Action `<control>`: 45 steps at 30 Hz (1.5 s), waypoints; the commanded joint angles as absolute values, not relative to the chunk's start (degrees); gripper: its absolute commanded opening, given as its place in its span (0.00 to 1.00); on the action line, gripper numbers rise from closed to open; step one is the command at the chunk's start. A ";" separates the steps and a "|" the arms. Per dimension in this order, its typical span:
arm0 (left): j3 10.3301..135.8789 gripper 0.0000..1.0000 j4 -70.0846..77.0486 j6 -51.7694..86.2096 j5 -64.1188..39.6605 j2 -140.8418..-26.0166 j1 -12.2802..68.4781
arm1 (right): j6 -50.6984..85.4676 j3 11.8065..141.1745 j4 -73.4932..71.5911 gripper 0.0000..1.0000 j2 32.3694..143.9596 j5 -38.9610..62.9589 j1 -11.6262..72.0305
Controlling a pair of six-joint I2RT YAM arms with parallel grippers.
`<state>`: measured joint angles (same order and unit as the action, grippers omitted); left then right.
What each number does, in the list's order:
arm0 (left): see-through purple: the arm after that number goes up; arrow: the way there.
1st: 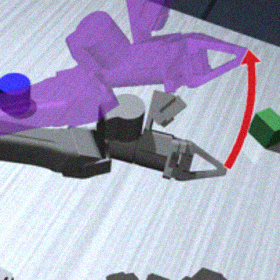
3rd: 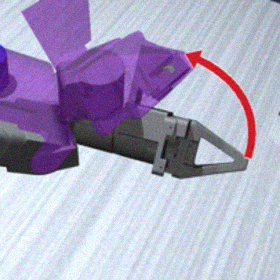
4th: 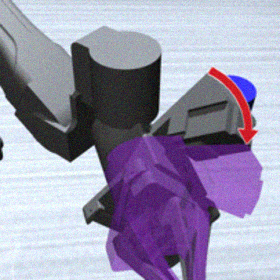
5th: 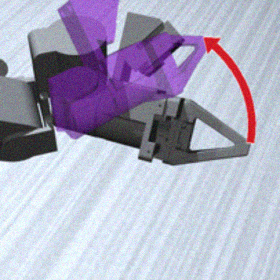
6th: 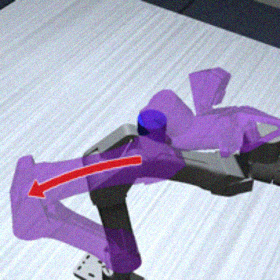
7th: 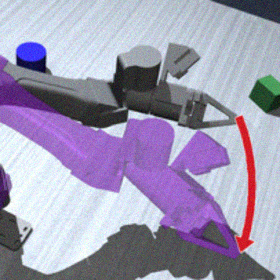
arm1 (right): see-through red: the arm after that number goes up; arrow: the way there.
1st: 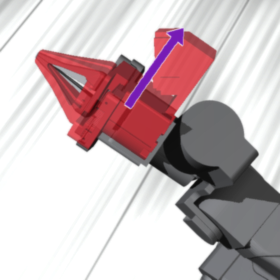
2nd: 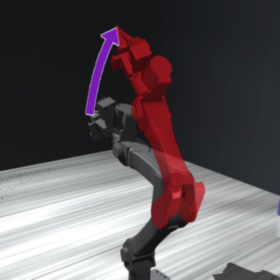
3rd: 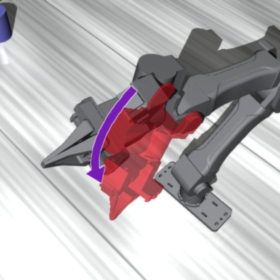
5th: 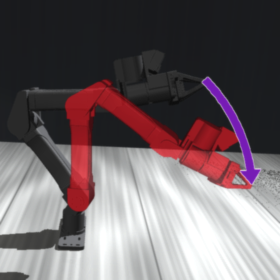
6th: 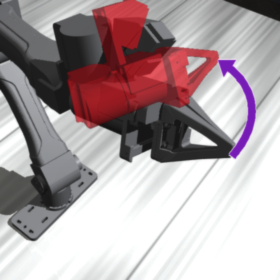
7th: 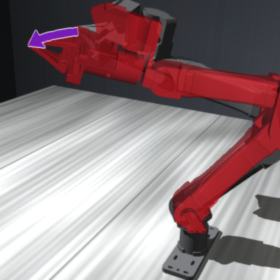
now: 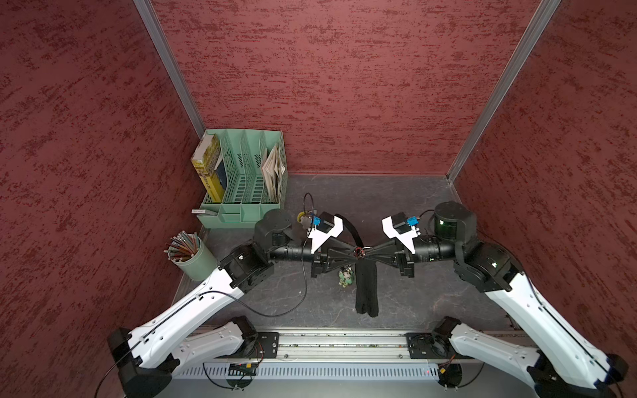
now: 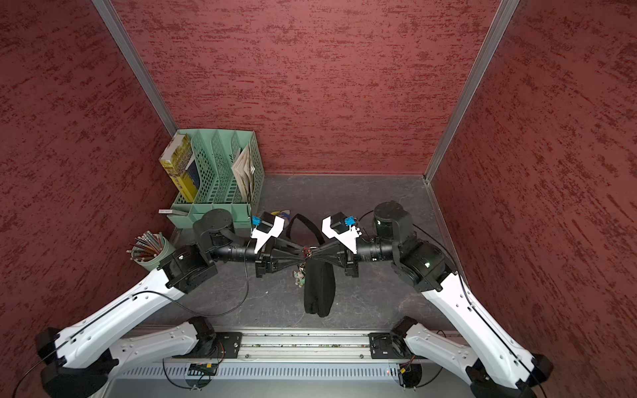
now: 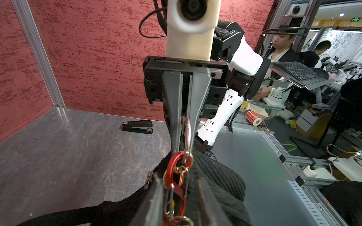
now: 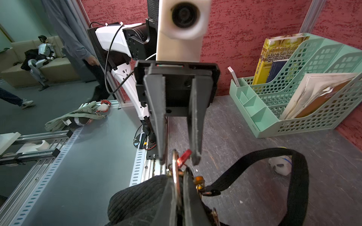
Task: Remove the decoration from the bag
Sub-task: Remove the decoration item from the bag.
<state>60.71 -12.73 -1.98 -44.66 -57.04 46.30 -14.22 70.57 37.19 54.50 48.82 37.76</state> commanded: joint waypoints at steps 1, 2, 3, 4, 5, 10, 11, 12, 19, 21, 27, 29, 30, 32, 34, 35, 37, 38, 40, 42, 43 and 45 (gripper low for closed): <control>62.41 0.49 -12.49 -1.62 -45.34 -57.43 46.57 | -14.58 71.00 35.75 0.00 53.96 49.21 37.62; 62.49 0.50 -12.11 -1.46 -45.67 -57.52 46.58 | -14.52 70.94 35.58 0.00 53.96 49.29 37.64; 62.53 0.52 -11.81 -1.35 -45.79 -57.76 46.68 | -14.45 70.93 35.41 0.00 54.01 49.40 37.62; 62.66 0.52 -11.70 -1.28 -46.01 -58.02 46.81 | -14.37 71.00 35.30 0.00 54.05 49.62 37.62; 62.81 0.53 -11.55 -1.36 -46.22 -58.20 46.91 | -14.30 71.01 35.25 0.00 54.12 49.84 37.62; 63.04 0.53 -11.21 -1.54 -46.63 -58.97 46.96 | -13.94 71.19 34.82 0.00 54.14 50.88 37.61; 63.06 0.53 -11.00 -1.46 -46.73 -59.09 47.00 | -13.83 71.19 34.61 0.00 54.15 51.04 37.57; 63.05 0.53 -10.83 -1.40 -46.81 -59.26 47.06 | -13.68 71.17 34.33 0.00 54.14 51.39 37.61; 63.10 0.51 -10.15 -1.21 -46.91 -59.82 47.10 | -13.83 71.02 34.27 0.00 54.32 51.93 37.61; 63.05 0.50 -10.01 -1.07 -46.97 -60.00 47.11 | -13.81 71.02 34.24 0.00 54.24 52.06 37.62; 63.03 0.45 -9.72 -0.97 -45.23 -60.62 47.11 | -13.61 70.93 34.18 0.00 54.12 52.73 37.61; 62.92 0.40 -9.70 -1.06 -44.13 -60.56 46.98 | -13.60 70.93 34.35 0.00 53.98 52.75 37.62; 62.93 0.39 -9.74 -1.05 -43.65 -60.56 46.98 | -13.69 70.92 34.44 0.00 53.90 52.80 37.62; 62.85 0.37 -9.60 -1.04 -43.07 -60.48 47.01 | -13.85 70.93 34.82 0.00 53.81 52.78 37.61; 62.92 0.37 -10.03 -1.09 -42.05 -60.35 46.94 | -13.91 70.85 35.10 0.00 53.66 52.74 37.62; 62.90 0.37 -10.21 -1.19 -41.42 -60.11 46.93 | -14.03 70.84 35.22 0.00 53.62 52.51 37.62; 62.47 0.37 -10.33 -1.38 -39.89 -59.38 46.82 | -14.22 70.92 35.62 0.00 53.61 52.45 37.62; 62.36 0.37 -10.22 -1.39 -39.41 -58.98 46.72 | -14.24 70.95 35.74 0.00 53.57 52.54 37.62; 61.81 0.37 -9.84 -1.39 -39.00 -58.21 46.37 | -14.37 70.98 35.93 0.00 53.53 52.64 37.62; 61.60 0.38 -9.48 -1.33 -39.30 -57.77 46.27 | -14.46 70.97 36.10 0.00 53.58 52.77 37.62; 61.58 0.38 -9.51 -1.25 -39.37 -57.65 46.25 | -14.50 71.01 36.24 0.00 53.60 52.82 37.62; 61.66 0.38 -9.58 -1.16 -39.80 -57.50 46.26 | -14.63 71.06 36.45 0.00 53.61 52.79 37.62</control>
<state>61.52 -11.49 -0.93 -41.43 -58.13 46.78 -13.98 70.57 37.17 54.52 50.74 37.65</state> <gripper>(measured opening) 0.376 0.078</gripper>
